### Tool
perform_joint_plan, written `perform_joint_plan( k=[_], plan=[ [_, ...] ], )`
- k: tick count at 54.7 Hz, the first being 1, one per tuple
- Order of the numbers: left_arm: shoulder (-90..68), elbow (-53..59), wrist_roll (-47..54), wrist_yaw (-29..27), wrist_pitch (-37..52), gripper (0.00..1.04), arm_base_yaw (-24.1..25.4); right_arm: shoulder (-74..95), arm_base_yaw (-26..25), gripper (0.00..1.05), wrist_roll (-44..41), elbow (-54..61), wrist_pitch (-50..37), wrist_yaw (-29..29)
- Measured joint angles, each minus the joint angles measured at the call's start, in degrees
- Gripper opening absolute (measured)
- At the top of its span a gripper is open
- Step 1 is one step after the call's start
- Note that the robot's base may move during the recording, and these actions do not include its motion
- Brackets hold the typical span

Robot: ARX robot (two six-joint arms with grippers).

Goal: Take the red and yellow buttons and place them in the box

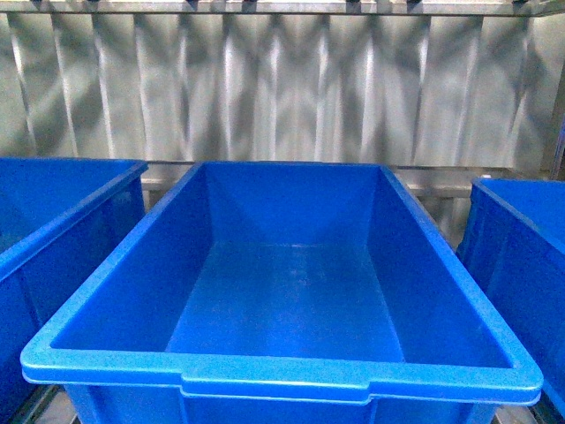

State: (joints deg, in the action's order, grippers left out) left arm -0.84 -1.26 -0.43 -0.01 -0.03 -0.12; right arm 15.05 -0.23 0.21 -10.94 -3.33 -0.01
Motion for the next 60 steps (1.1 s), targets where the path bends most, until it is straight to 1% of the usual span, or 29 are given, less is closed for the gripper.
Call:
perform_joint_plan(
  k=[4, 7, 9, 42, 60],
  plan=[
    [0.0, 0.0, 0.0, 0.0, 0.0, 0.97, 0.0, -1.8, 0.0, 0.03, 0.0, 1.7, -0.2, 0.0],
    [0.0, 0.0, 0.0, 0.0, 0.0, 0.97, 0.0, -6.2, 0.0, 0.03, 0.0, 2.9, 4.2, 0.0],
    [0.0, 0.0, 0.0, 0.0, 0.0, 0.97, 0.0, -8.2, 0.0, 0.03, 0.0, 3.8, 4.5, 0.1],
    [0.0, 0.0, 0.0, 0.0, 0.0, 0.97, 0.0, -13.7, 0.1, 0.03, 0.0, 9.4, 3.6, 0.0],
    [0.0, 0.0, 0.0, 0.0, 0.0, 0.97, 0.0, -14.7, 0.1, 0.03, 0.0, 9.4, 3.4, 0.0]
  ],
)
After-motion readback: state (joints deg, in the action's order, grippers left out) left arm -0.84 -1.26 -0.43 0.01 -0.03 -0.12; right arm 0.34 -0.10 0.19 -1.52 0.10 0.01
